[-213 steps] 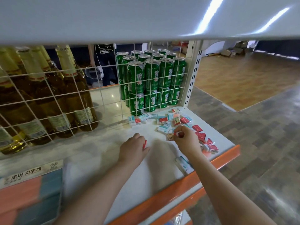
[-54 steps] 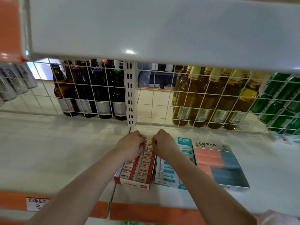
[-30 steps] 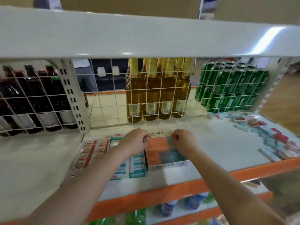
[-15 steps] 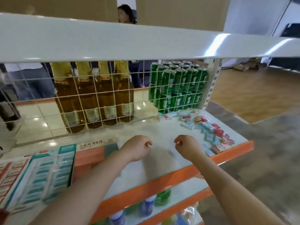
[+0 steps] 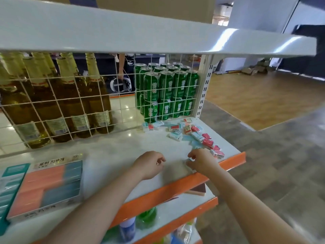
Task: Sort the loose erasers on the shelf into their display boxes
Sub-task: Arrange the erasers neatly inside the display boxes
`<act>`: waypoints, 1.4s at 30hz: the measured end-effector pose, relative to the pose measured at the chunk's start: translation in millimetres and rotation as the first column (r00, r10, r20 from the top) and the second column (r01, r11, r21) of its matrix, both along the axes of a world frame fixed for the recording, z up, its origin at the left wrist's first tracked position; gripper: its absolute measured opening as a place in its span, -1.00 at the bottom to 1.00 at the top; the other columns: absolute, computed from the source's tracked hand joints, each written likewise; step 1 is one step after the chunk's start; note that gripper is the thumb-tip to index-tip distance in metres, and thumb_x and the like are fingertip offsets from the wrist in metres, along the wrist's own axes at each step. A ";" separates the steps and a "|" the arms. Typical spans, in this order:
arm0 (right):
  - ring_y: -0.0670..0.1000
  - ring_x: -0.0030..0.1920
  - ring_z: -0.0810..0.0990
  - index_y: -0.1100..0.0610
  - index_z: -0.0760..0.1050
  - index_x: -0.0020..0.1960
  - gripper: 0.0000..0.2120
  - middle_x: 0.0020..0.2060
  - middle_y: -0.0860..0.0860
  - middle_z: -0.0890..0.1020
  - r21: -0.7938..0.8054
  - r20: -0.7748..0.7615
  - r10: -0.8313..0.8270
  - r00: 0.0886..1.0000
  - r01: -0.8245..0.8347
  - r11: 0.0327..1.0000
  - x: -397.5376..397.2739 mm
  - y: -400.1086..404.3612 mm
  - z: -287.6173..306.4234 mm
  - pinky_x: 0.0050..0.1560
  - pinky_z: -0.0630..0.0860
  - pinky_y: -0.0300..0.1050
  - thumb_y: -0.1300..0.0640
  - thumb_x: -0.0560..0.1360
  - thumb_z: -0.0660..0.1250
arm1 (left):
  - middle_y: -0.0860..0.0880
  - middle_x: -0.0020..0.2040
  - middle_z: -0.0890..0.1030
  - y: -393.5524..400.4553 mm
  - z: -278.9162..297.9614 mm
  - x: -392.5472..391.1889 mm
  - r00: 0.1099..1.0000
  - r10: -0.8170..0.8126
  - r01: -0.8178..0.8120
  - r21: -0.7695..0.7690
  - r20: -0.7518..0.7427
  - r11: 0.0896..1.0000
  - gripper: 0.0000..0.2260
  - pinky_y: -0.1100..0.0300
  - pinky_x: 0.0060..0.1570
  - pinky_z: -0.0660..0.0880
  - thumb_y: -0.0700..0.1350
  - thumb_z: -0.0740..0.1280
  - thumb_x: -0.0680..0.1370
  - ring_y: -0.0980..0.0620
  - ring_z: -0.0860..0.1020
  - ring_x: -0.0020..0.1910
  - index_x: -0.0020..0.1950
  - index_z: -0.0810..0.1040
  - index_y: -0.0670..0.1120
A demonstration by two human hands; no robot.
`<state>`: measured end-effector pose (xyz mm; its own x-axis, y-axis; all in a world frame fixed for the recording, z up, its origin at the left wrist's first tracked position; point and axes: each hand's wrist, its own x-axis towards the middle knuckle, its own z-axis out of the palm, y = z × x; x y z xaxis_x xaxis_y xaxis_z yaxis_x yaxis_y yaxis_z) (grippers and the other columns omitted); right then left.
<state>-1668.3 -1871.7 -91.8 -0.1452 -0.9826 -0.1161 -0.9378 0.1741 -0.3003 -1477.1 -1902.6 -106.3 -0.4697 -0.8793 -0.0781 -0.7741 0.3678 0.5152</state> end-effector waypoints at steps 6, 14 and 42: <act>0.06 0.09 0.54 0.16 0.50 0.21 -0.70 0.11 0.09 0.58 0.058 -0.080 0.064 0.995 -0.059 0.997 5.4 -13.2 -3.0 0.01 0.45 -0.17 0.14 0.50 0.26 | -0.05 0.15 0.57 -2.4 -6.3 3.1 0.998 0.055 -0.054 0.010 -0.015 0.998 -0.75 0.17 0.15 0.44 -0.10 0.23 0.57 0.01 0.52 0.10 0.21 0.54 -0.11; 0.14 0.10 0.54 0.25 0.51 0.17 -0.73 0.14 0.15 0.53 0.033 -0.046 0.043 0.998 -0.041 0.999 26.5 -43.5 -12.5 0.02 0.46 -0.12 0.18 0.53 0.19 | -0.05 0.13 0.57 -18.0 -13.4 24.2 0.992 0.119 -0.119 0.013 -0.032 0.993 -0.76 0.22 0.13 0.43 -0.13 0.24 0.56 0.02 0.52 0.11 0.19 0.56 -0.12; 0.12 -0.16 0.64 0.14 0.53 -0.10 -0.82 -0.19 0.08 0.63 -0.133 0.557 -0.309 0.771 0.451 0.883 -35.0 -56.0 10.7 -0.10 0.59 0.05 0.02 0.51 0.31 | -0.01 0.56 -0.15 -104.1 -13.9 -63.0 0.917 -0.159 0.185 -0.038 0.366 0.982 -0.42 -0.04 0.47 -0.01 0.15 0.09 0.60 -0.12 -0.09 0.53 0.55 -0.04 0.02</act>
